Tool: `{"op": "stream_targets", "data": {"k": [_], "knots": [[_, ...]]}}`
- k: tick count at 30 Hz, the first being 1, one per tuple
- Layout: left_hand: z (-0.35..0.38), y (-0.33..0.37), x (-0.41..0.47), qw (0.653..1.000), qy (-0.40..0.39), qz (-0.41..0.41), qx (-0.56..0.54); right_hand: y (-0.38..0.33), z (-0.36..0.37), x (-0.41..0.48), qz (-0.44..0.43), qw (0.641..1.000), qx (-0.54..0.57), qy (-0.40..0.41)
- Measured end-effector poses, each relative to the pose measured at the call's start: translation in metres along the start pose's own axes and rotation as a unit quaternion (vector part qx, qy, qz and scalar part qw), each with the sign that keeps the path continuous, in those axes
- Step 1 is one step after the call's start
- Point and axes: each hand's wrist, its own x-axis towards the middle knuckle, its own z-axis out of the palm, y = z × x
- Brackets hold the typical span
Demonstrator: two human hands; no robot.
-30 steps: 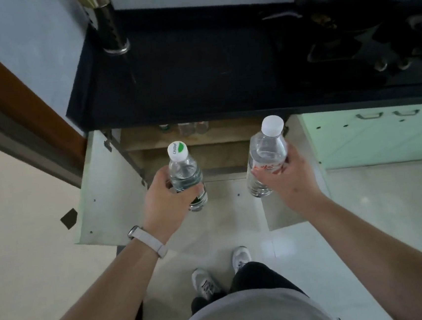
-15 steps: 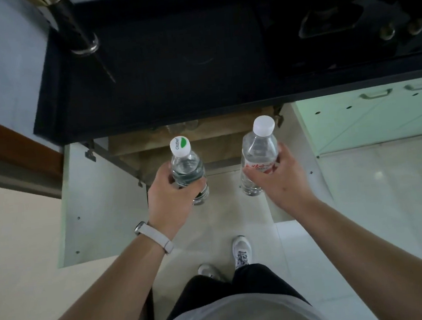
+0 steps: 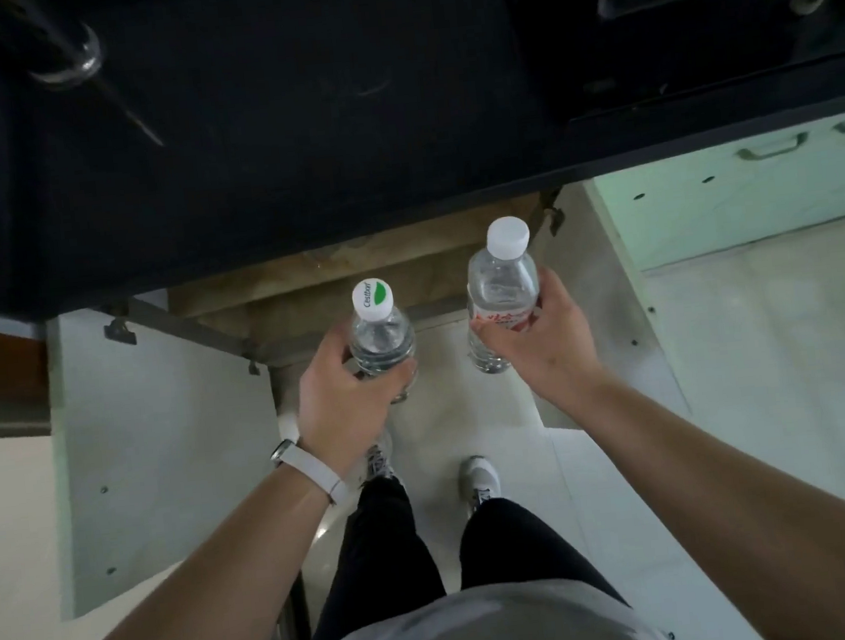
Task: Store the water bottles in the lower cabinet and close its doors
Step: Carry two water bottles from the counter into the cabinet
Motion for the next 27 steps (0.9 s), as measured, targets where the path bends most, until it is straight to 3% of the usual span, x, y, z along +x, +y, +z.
{"op": "stream_targets", "data": {"k": [6,16,27], "knots": [[0.031,-0.052,0.067,0.999,-0.034,0.008,-0.010,0.043,0.048,0.050,0.014,1.000,0.010,0.018],[0.107,-0.157,0.189,0.995,-0.017,0.085,-0.046,0.157,0.136,0.156,-0.041,0.994,0.073,0.075],[0.161,-0.178,0.264,0.973,-0.010,0.205,-0.108,0.210,0.165,0.227,-0.152,0.974,0.094,0.136]]}}
